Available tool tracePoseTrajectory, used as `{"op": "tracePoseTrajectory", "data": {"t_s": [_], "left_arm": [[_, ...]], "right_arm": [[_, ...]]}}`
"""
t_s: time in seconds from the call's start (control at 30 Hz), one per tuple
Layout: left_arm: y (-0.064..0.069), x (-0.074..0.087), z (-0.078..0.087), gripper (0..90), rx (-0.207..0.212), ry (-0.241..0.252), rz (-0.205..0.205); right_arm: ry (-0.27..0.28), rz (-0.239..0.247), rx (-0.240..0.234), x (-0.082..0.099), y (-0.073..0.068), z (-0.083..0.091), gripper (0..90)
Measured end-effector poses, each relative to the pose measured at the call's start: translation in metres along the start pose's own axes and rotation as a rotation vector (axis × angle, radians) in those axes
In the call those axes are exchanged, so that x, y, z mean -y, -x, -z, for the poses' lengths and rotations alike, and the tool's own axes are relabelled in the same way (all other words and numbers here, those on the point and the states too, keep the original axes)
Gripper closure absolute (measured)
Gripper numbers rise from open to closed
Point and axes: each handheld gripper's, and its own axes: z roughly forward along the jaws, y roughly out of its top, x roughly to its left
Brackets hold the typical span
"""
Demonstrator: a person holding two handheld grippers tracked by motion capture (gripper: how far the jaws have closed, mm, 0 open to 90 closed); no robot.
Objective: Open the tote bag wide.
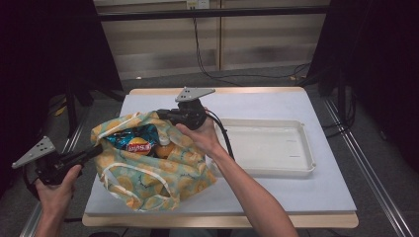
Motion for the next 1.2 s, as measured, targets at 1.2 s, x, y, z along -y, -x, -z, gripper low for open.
{"op": "tracePoseTrajectory", "data": {"t_s": [1.2], "left_arm": [[0.024,-0.031,0.022,66.0,0.033,0.124,-0.081]], "right_arm": [[0.009,0.023,-0.026,0.024,-0.02,0.047,55.0]]}}
